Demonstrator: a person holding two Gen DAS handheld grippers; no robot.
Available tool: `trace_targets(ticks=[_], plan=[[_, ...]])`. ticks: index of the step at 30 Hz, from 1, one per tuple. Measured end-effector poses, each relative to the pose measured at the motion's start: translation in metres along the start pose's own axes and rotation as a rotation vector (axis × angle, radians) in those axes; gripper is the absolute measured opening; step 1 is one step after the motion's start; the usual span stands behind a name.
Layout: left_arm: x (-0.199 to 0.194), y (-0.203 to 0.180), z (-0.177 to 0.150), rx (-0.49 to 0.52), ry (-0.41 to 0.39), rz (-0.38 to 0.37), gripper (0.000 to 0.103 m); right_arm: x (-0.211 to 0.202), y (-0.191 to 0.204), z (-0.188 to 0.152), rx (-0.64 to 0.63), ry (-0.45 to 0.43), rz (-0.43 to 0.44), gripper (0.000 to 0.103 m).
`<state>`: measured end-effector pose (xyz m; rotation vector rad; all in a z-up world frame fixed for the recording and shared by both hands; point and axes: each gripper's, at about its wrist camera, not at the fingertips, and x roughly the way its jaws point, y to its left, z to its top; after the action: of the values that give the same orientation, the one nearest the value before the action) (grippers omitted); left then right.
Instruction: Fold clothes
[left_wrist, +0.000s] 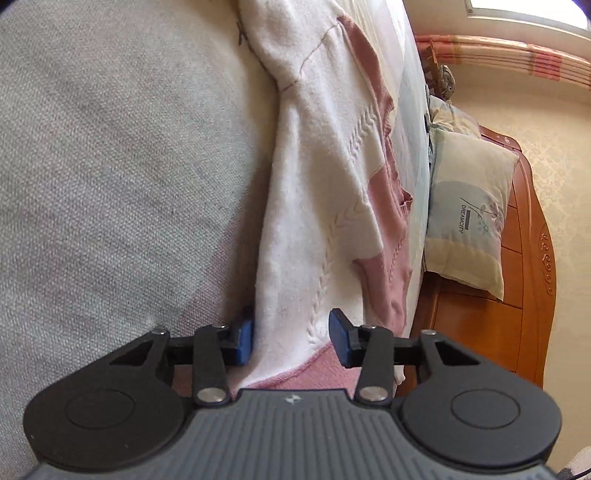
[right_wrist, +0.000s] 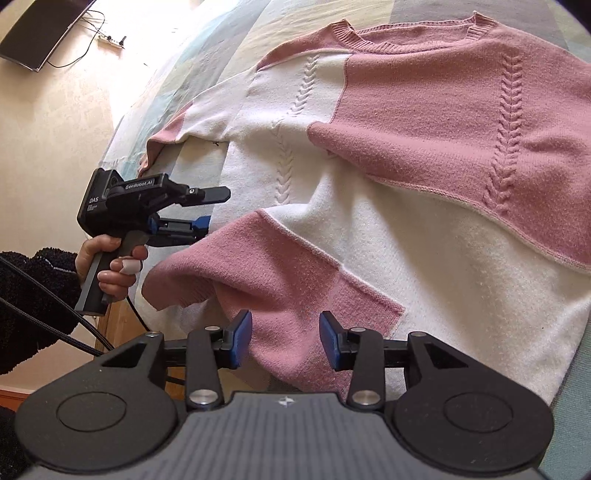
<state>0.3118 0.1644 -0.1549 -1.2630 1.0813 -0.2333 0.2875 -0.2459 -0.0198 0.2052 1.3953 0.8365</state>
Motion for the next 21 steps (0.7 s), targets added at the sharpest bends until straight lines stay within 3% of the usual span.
trace_targets(ticks=[3, 4, 5, 6, 15, 21], plan=[[0.012, -0.013, 0.006, 0.067, 0.027, 0.022, 0.038, 0.002, -0.005, -0.004, 0.032, -0.004, -0.015, 0.046], [0.013, -0.020, 0.005, 0.111, 0.033, 0.076, 0.031, 0.003, -0.006, -0.005, 0.038, -0.005, -0.020, 0.046], [0.013, -0.028, 0.004, 0.154, 0.039, 0.130, 0.013, 0.004, -0.006, -0.005, 0.042, -0.007, -0.023, 0.046], [0.014, -0.034, 0.003, 0.194, 0.044, 0.181, 0.007, 0.005, -0.005, -0.005, 0.044, -0.010, -0.026, 0.046], [-0.046, -0.060, 0.014, 0.251, -0.075, 0.299, 0.004, 0.000, -0.008, -0.004, 0.050, -0.021, -0.065, 0.046], [-0.049, -0.049, 0.016, 0.270, -0.014, 0.396, 0.008, -0.002, -0.018, -0.005, 0.092, -0.038, -0.087, 0.046]])
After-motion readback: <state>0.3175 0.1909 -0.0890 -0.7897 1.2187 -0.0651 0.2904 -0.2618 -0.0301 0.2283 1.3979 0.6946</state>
